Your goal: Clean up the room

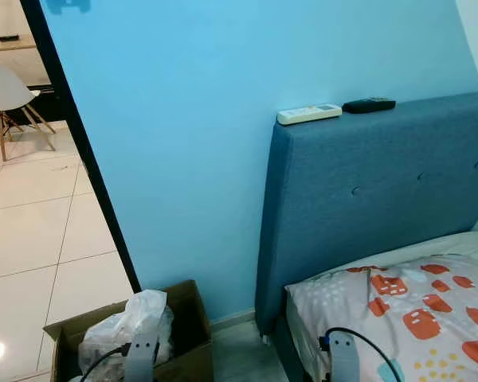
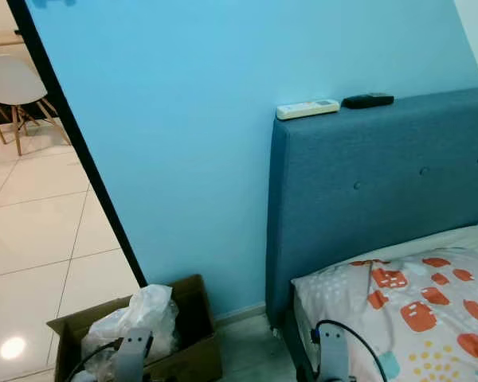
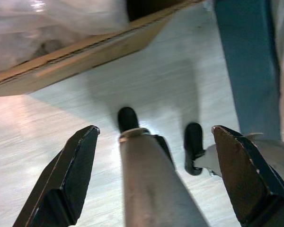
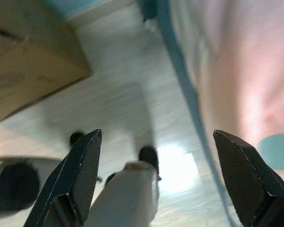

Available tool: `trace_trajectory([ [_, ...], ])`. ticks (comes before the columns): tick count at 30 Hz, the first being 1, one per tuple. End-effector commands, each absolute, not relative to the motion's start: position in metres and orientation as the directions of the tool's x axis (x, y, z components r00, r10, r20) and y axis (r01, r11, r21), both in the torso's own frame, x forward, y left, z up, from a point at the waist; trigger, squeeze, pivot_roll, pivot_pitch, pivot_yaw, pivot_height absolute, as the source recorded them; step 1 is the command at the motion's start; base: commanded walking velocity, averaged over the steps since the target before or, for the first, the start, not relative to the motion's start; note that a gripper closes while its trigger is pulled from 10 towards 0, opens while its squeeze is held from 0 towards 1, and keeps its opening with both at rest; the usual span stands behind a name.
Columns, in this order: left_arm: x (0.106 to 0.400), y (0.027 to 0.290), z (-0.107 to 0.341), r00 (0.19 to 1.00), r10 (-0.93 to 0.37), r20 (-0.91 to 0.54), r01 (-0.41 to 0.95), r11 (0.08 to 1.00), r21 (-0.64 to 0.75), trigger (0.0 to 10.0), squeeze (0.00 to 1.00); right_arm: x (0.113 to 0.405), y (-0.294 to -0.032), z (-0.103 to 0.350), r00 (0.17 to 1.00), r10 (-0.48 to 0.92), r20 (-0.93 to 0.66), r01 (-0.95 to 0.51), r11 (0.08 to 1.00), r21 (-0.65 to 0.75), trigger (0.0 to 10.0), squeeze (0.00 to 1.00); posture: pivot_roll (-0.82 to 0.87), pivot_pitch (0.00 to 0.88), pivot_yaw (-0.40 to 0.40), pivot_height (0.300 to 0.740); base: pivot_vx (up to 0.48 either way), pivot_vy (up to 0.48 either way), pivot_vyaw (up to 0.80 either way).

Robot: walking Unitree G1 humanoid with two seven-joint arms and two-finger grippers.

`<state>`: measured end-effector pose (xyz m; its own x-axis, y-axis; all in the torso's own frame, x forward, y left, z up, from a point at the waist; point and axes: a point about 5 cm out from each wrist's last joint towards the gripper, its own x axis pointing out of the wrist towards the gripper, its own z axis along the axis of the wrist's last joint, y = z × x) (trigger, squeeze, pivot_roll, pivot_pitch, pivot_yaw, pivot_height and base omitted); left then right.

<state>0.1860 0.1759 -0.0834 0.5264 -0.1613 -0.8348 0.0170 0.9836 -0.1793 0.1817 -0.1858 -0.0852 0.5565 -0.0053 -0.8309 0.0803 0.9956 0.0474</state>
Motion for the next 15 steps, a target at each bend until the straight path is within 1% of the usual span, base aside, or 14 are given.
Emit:
trace_trajectory([
  [1, 0.183, 0.183, -0.084, 0.516, -0.139, -0.845, 0.004, 0.987, -0.160, 10.0, 0.00, 0.178, -0.182, -0.087, 0.539, 0.007, -0.842, 0.054, 0.998, 0.042, 10.0, 0.00, 0.03, 0.000, 0.019, 0.718, 0.000, 0.000, 0.00],
  [3, 0.189, 0.185, -0.081, 0.533, -0.132, -0.836, 0.001, 0.988, -0.156, 10.0, 0.00, 0.171, -0.176, -0.091, 0.508, 0.031, -0.861, -0.030, 0.999, 0.018, 10.0, 0.00, 0.05, 0.000, 0.009, 0.728, 0.000, 0.000, 0.00],
  [4, 0.189, 0.185, -0.081, 0.533, -0.132, -0.836, 0.001, 0.988, -0.156, 10.0, 0.00, 0.171, -0.176, -0.091, 0.508, 0.031, -0.861, -0.030, 0.999, 0.018, 10.0, 0.00, 0.05, 0.000, 0.009, 0.728, 0.000, 0.000, 0.00],
  [5, 0.192, 0.186, -0.080, 0.541, -0.130, -0.831, -0.004, 0.988, -0.157, 10.0, 0.00, 0.166, -0.177, -0.094, 0.481, 0.017, -0.877, -0.051, 0.999, -0.009, 10.0, 0.00, 0.05, 0.000, 0.009, 0.728, 0.000, 0.000, 0.00],
  [7, 0.197, 0.185, -0.077, 0.557, -0.130, -0.820, -0.010, 0.987, -0.163, 10.0, 0.00, 0.164, -0.181, -0.095, 0.469, -0.001, -0.883, -0.055, 0.998, -0.031, 10.0, 0.00, 0.05, 0.000, -0.003, 0.728, 0.000, 0.000, 0.00],
  [8, 0.202, 0.184, -0.074, 0.570, -0.130, -0.811, -0.014, 0.986, -0.168, 10.0, 0.00, 0.165, -0.191, -0.093, 0.468, -0.038, -0.883, -0.018, 0.998, -0.052, 10.0, 0.00, 0.05, 0.000, -0.014, 0.728, 0.000, 0.000, 0.00],
  [9, 0.207, 0.182, -0.072, 0.577, -0.134, -0.806, -0.009, 0.985, -0.170, 10.0, 0.00, 0.169, -0.204, -0.089, 0.470, -0.092, -0.878, 0.062, 0.996, -0.071, 10.0, 0.00, 0.05, 0.000, -0.026, 0.728, 0.000, 0.000, 0.00],
  [10, 0.207, 0.182, -0.072, 0.577, -0.134, -0.806, -0.009, 0.985, -0.170, 10.0, 0.00, 0.169, -0.204, -0.089, 0.470, -0.092, -0.878, 0.062, 0.996, -0.071, 10.0, 0.00, 0.05, 0.000, -0.026, 0.728, 0.000, 0.000, 0.00],
  [11, 0.210, 0.180, -0.071, 0.582, -0.134, -0.802, -0.008, 0.985, -0.170, 10.0, 0.00, 0.174, -0.216, -0.085, 0.474, -0.137, -0.870, 0.133, 0.988, -0.083, 10.0, 0.00, 0.04, 0.000, -0.024, 0.728, 0.000, 0.000, 0.00],
  [12, 0.210, 0.178, -0.071, 0.584, -0.132, -0.801, -0.021, 0.984, -0.178, 10.0, 0.00, 0.181, -0.226, -0.080, 0.486, -0.172, -0.857, 0.171, 0.980, -0.100, 10.0, 0.00, 0.02, 0.000, -0.018, 0.728, 0.000, 0.000, 0.00],
  [13, 0.210, 0.177, -0.071, 0.585, -0.131, -0.800, -0.031, 0.983, -0.184, 10.0, 0.00, 0.185, -0.232, -0.077, 0.495, -0.190, -0.848, 0.186, 0.976, -0.111, 10.0, 0.00, 0.02, 0.000, -0.019, 0.728, 0.000, 0.000, 0.00],
  [14, 0.206, 0.177, -0.073, 0.579, -0.128, -0.805, -0.041, 0.982, -0.186, 10.0, 0.00, 0.190, -0.234, -0.074, 0.512, -0.192, -0.837, 0.180, 0.977, -0.114, 10.0, 0.00, 0.01, 0.000, -0.023, 0.728, -0.255, 0.000, 0.00],
  [15, 0.206, 0.177, -0.073, 0.579, -0.128, -0.805, -0.041, 0.982, -0.186, 10.0, 0.00, 0.190, -0.234, -0.074, 0.512, -0.192, -0.837, 0.180, 0.977, -0.114, 10.0, 0.00, 0.01, 0.000, -0.023, 0.728, -0.255, 0.000, 0.00],
])
